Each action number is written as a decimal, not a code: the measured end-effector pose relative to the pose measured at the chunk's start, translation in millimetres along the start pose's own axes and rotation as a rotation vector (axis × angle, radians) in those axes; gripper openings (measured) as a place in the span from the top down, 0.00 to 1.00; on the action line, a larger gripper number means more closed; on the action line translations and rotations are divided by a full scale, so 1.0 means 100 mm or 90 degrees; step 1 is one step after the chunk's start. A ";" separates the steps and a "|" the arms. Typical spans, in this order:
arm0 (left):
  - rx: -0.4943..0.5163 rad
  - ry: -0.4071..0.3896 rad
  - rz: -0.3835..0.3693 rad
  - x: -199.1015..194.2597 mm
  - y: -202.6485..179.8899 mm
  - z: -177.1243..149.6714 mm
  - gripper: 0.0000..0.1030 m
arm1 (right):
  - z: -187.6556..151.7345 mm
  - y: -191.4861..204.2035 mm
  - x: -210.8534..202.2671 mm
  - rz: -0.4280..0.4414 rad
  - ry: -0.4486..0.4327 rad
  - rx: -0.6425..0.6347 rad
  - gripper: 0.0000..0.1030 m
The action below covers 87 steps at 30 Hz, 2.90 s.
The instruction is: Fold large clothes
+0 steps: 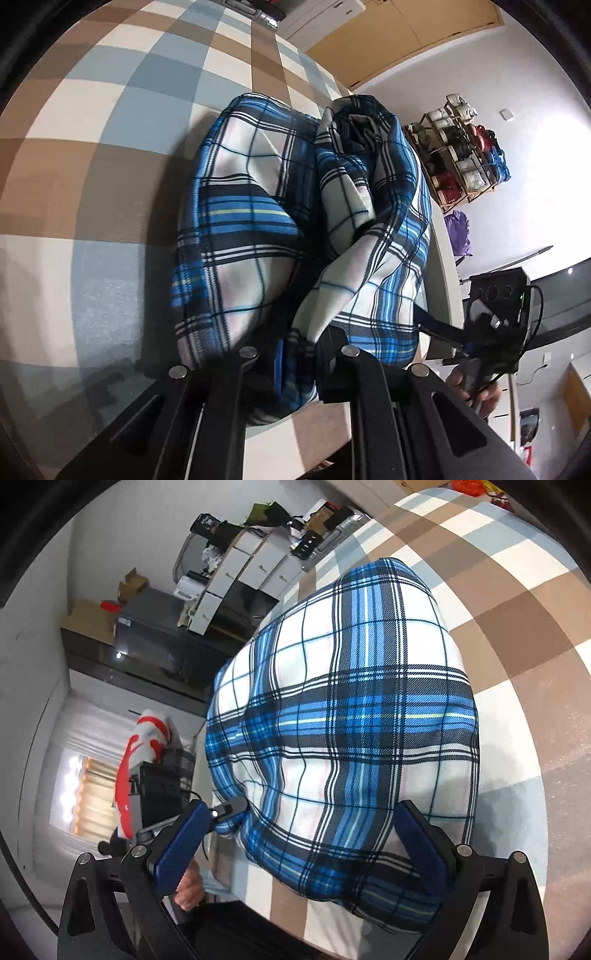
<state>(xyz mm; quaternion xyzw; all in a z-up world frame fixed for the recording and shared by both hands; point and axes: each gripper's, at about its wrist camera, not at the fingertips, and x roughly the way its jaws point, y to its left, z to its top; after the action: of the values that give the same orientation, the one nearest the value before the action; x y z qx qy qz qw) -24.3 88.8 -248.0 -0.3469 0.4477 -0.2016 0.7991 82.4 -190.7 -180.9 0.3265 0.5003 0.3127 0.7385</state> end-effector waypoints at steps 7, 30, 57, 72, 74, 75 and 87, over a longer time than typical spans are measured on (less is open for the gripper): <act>0.016 -0.121 -0.076 -0.57 -0.06 0.04 0.57 | -0.01 0.11 -0.18 0.026 -0.045 -0.014 0.00; -0.019 0.048 -0.195 0.10 -0.14 0.06 0.21 | 0.13 -0.18 -0.26 0.089 -0.055 0.094 0.00; 0.092 0.051 -0.060 -0.36 -0.07 -0.09 0.20 | 0.85 0.43 1.49 0.115 0.158 0.185 0.00; 0.338 -0.037 -0.199 -0.82 -1.11 -0.54 0.19 | 0.11 -0.19 0.09 0.294 0.071 0.201 0.00; 0.311 0.006 -0.115 -0.51 -1.09 -0.46 0.19 | 0.03 -0.41 0.18 0.284 0.067 0.241 0.00; 0.277 0.036 -0.067 -0.33 -1.01 -0.38 0.19 | 0.02 -0.47 0.22 0.285 0.069 0.255 0.01; 0.158 0.024 -0.013 -0.37 -0.66 -0.14 0.26 | -0.11 -0.26 0.29 0.175 0.102 0.134 0.07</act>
<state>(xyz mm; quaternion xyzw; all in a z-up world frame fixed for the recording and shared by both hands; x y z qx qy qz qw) -56.4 61.8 -183.5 -0.2458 0.4305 -0.2705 0.8253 84.0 -181.2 -220.3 0.4415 0.5381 0.3812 0.6084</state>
